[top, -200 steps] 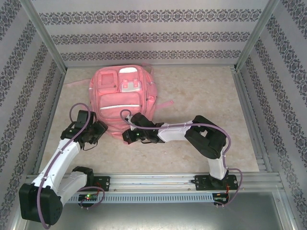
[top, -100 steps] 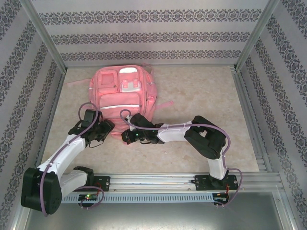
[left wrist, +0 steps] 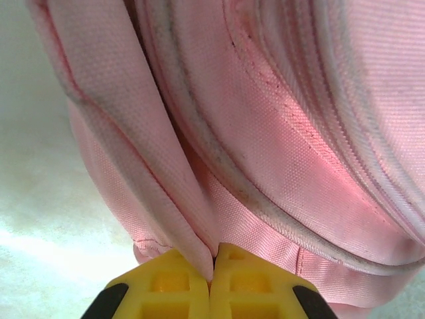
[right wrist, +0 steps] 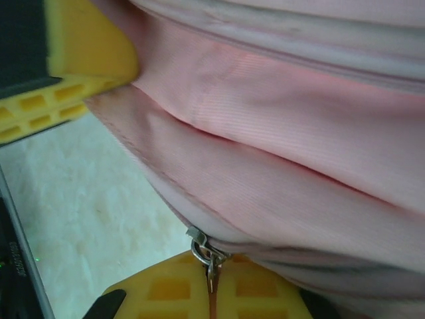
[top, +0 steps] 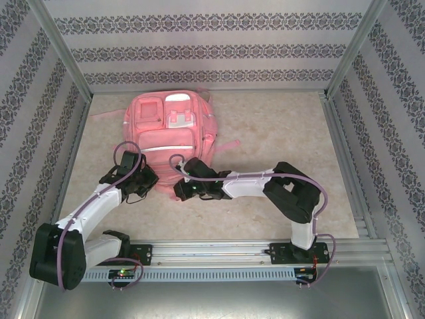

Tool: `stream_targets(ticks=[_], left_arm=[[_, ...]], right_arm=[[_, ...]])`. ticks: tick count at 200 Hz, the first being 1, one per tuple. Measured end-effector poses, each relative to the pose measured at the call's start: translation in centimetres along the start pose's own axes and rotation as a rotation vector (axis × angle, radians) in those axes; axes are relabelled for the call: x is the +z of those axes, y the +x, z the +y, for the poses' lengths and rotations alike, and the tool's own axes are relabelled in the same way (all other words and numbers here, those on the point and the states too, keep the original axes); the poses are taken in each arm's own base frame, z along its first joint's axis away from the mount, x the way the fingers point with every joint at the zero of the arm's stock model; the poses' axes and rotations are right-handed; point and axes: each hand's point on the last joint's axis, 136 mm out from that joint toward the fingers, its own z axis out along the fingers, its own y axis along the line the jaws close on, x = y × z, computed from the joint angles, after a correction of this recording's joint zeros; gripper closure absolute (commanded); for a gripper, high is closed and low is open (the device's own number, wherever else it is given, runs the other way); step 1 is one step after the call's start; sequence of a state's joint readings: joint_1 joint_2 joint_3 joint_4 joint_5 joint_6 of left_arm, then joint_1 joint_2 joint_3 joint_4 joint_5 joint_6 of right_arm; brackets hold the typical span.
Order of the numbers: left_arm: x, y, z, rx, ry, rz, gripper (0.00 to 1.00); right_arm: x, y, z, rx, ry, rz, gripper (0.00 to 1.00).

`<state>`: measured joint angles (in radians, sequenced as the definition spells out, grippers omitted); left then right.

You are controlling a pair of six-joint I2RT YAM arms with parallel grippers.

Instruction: Pack the student bag

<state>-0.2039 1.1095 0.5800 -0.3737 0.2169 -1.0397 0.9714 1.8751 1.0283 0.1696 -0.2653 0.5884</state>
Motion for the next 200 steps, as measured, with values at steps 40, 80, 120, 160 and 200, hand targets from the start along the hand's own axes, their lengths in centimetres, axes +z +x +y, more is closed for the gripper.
stream_targets(ticks=[40, 80, 120, 160, 200], left_arm=[[-0.3, 0.2, -0.4, 0.022, 0.020, 0.010, 1.00], [-0.6, 0.2, -1.0, 0.060, 0.036, 0.018, 1.00], [-0.9, 0.0, -1.3, 0.120, 0.016, 0.016, 1.00], [0.1, 1.5, -2.0, 0.274, -0.075, 0.057, 1.00], [-0.2, 1.3, -2.2, 0.386, -0.167, 0.038, 0.82]], right_arm=[[-2.7, -0.6, -3.2, -0.017, 0.046, -0.014, 1.00], [-4.8, -1.6, -7.1, -0.025, 0.160, -0.029, 1.00], [-7.7, -2.6, -10.9, 0.016, 0.278, -0.097, 1.00], [-8.5, -0.3, -10.8, -0.003, 0.284, -0.081, 1.00], [-7.7, 3.1, -7.2, -0.132, 0.256, -0.034, 1.00]])
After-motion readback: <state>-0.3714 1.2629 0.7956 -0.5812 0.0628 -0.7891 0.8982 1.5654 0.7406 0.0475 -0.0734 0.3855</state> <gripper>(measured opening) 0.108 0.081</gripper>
